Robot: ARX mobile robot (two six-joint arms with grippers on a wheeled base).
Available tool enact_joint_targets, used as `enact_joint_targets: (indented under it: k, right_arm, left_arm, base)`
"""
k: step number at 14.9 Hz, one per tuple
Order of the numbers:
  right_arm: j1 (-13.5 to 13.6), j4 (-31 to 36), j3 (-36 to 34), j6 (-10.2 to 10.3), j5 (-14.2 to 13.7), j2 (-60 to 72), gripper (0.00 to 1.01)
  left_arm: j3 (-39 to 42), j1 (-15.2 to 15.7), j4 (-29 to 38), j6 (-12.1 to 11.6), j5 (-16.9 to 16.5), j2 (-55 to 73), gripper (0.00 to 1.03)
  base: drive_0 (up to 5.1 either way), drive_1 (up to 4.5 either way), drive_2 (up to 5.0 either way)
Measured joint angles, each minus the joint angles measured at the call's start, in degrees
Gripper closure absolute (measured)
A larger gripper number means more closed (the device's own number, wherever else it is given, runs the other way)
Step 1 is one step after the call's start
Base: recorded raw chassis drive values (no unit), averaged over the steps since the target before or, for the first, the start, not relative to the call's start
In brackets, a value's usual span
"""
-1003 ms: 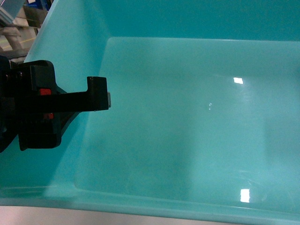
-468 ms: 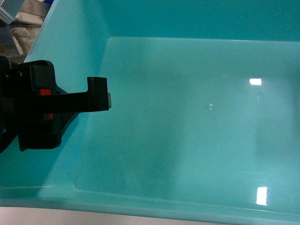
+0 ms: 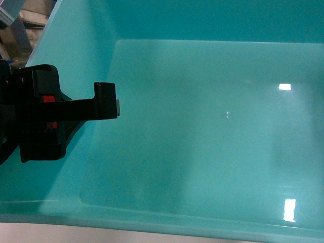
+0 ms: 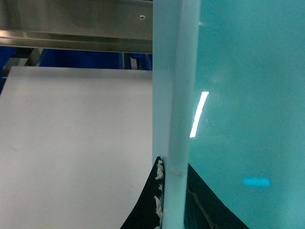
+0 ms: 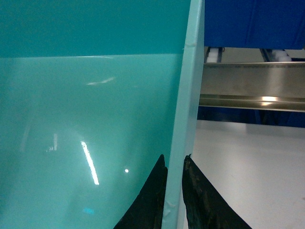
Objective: Organize blue bins on left shelf correctly
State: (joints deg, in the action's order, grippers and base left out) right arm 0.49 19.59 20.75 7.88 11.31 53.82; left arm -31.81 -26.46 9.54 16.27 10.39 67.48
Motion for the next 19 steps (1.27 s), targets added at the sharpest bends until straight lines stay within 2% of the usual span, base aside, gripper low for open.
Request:
enact_joint_targets:
  k: [6,19]
  right_arm:
    - [0.0,-0.09,0.0,0.02,0.0,0.07,0.92]
    - [0.0,-0.07,0.0,0.0,0.02,0.02,0.92]
  left_arm:
    - [0.0,0.0,-0.04,-0.02,-0.02,0.0,0.97]
    - [0.0,0.0,-0.07,-0.04,-0.04,0.0,0.97]
  base:
    - [0.0,0.0,0.0]
    - [-5.0,2.42,2.4]
